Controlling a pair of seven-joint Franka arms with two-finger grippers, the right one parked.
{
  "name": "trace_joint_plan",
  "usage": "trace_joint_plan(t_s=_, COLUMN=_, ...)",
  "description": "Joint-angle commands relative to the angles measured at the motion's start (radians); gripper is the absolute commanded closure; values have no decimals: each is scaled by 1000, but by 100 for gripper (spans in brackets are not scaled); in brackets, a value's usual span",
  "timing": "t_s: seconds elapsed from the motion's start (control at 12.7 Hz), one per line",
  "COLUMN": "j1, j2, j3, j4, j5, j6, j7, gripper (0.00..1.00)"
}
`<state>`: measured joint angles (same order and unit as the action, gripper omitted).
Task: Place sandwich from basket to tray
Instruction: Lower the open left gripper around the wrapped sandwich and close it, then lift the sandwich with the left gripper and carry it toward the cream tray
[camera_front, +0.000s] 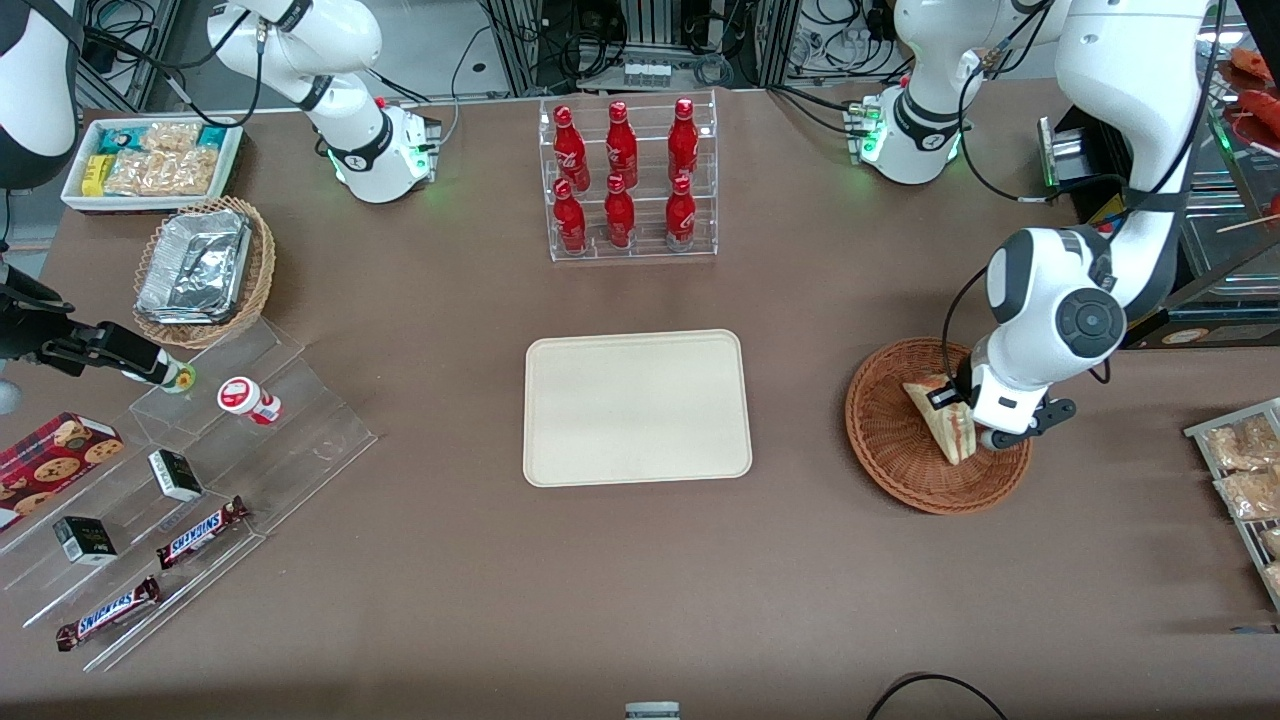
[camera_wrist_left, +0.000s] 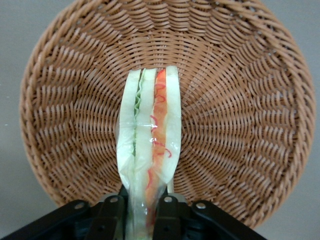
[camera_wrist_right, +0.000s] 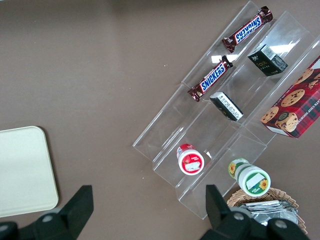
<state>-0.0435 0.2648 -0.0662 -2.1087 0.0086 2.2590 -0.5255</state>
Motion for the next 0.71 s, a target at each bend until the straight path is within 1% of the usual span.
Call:
trace_joint_plan(t_s=0.0, j1=-9, j2=-12, j3=-10, j4=90, j5=2, j6=-108, j7=6, gripper=100)
trace_joint_plan(t_s=0.24, j1=-9, j2=5, j3=-82, j4=177, j5=1, j6=-214, j7=19, gripper=100)
trace_joint_plan(t_s=0.63, j1=-10, j2=53, j3=-248, j4=248, j5=-1, j6=-222, j7=-10, gripper=100)
